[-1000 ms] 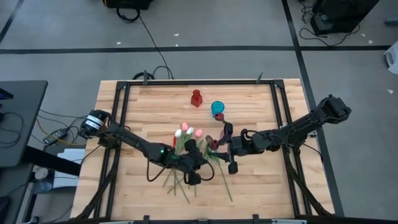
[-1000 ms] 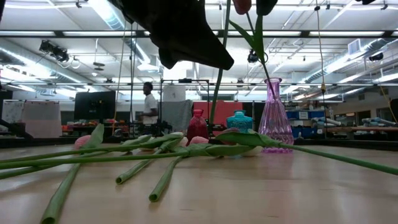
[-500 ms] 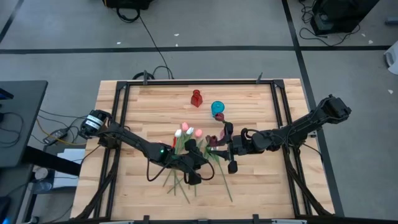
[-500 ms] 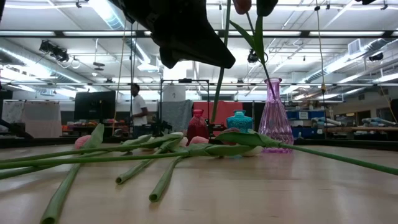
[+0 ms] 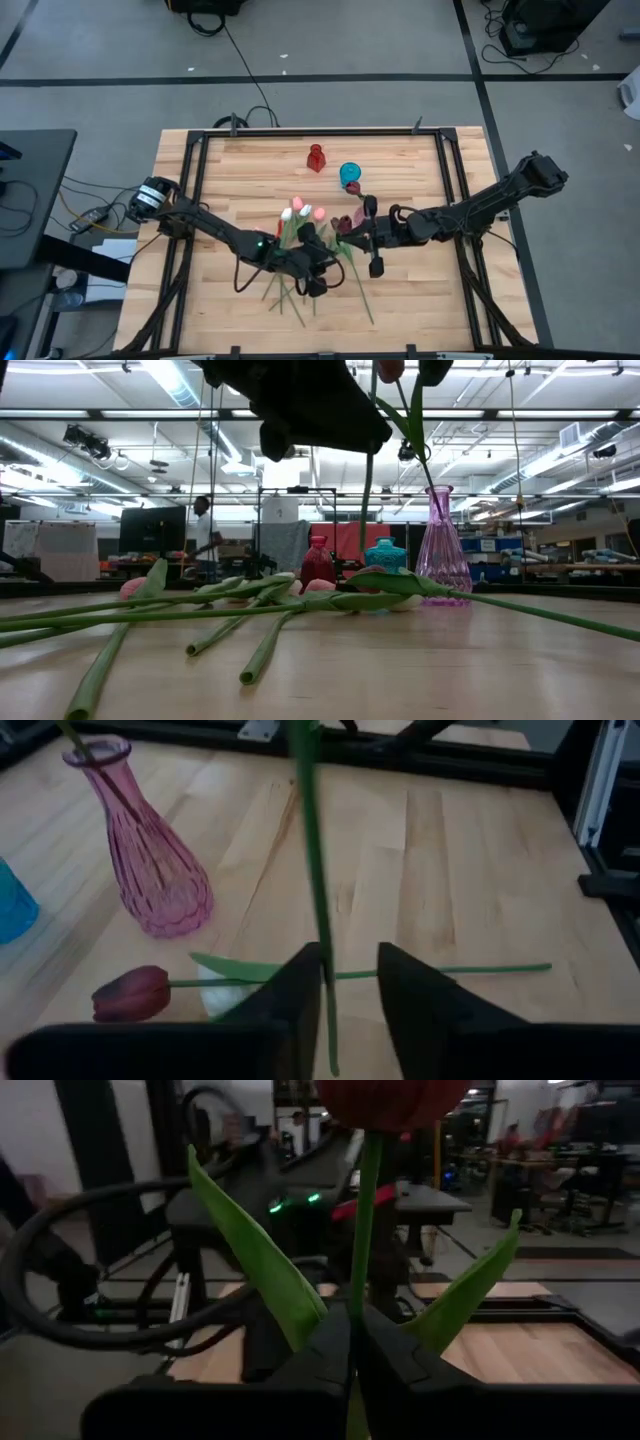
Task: Sort flowers into vase by color
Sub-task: Put the left red tulip into the pink vase
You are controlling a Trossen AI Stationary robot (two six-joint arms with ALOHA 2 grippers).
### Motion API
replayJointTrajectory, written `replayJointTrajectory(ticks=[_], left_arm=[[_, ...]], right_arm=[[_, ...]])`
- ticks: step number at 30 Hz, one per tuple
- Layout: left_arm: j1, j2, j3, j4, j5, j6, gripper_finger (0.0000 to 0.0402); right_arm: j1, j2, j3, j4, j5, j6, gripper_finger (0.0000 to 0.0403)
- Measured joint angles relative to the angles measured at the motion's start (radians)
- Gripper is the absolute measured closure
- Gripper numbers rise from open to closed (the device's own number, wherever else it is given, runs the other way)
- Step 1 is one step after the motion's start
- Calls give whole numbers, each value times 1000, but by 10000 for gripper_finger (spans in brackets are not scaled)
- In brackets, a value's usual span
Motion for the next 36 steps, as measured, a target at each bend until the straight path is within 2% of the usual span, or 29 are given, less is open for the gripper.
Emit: replayJointTrajectory(ticks=[5,14,19,23,30,36], left_arm=[[-17,-2,0,5,-51,7,240],[-73,-6,0,-31,-150,47,232],[-82,-44,0,-52,-155,84,231],[-85,-119,0,-131,-174,100,231],[-91,-218,0,-274,-197,128,231],[-92,-207,-1,-272,-199,129,231]], right_arm=[[12,-78,0,-121,36,10,388],[83,-271,0,-369,242,18,386],[85,-367,0,-460,237,40,386],[63,-430,0,-542,270,43,386],[-41,-502,0,-550,286,-27,386],[-136,-556,0,-546,211,-41,386]])
